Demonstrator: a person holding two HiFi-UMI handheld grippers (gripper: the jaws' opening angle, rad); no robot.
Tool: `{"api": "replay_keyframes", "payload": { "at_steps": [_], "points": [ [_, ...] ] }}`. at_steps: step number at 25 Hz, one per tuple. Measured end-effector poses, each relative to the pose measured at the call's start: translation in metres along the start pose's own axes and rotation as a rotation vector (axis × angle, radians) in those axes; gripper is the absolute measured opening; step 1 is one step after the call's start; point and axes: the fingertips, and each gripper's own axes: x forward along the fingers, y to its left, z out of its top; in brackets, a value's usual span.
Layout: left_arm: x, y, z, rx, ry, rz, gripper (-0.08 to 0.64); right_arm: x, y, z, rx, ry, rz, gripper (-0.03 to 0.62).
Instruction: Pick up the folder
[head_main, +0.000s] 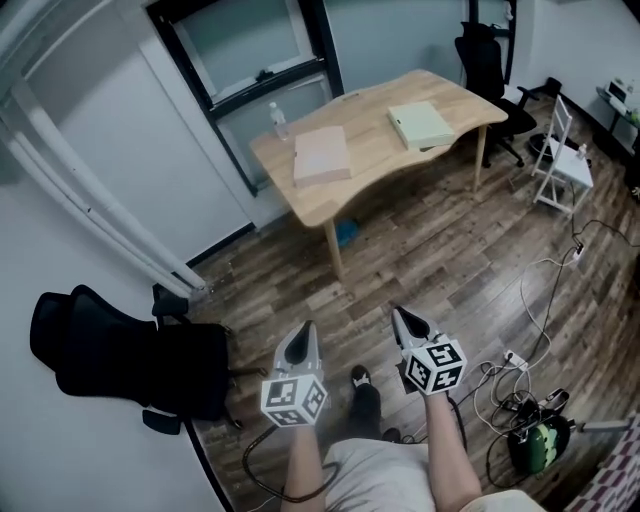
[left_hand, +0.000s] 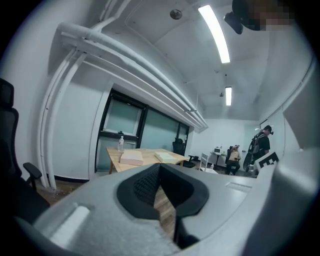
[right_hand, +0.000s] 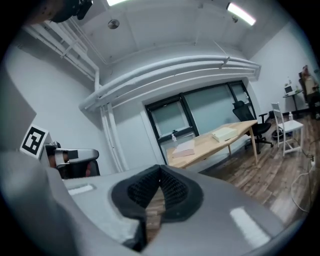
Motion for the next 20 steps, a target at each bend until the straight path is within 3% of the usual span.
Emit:
{"api": "replay_keyframes", "payload": {
  "at_steps": [2,6,9,13,17,20],
  "points": [
    [0.029,0.011,0.011,-0.011,-0.012,-0.006,0.006,0.017,-0.008,0.014,-0.022,0.000,-0.004,0.001],
    [0.087,0.017,0.027,-0.089,-0.056,-0.087,0.006,0.045,-0.038,0.048,-0.018,-0.033,-0.058,0.002],
    [0.130,0.028,0.032,-0.103,-0.043,-0.070,0.006,0.065,-0.062,0.069,-0.010,-0.040,-0.097,0.002],
    [0.184,0.043,0.034,-0.110,-0.014,-0.101,0.006,0.101,-0.087,0.073,-0.045,0.021,-0.128,0.002],
    [0.229,0.067,0.038,-0.078,0.007,-0.132,0.006,0.150,-0.104,0.082,-0.027,0.023,-0.145,0.001],
    [0.254,0.093,0.045,0.021,0.036,-0.133,0.006,0.189,-0.106,0.091,-0.024,0.018,-0.140,0.002]
  ]
}}
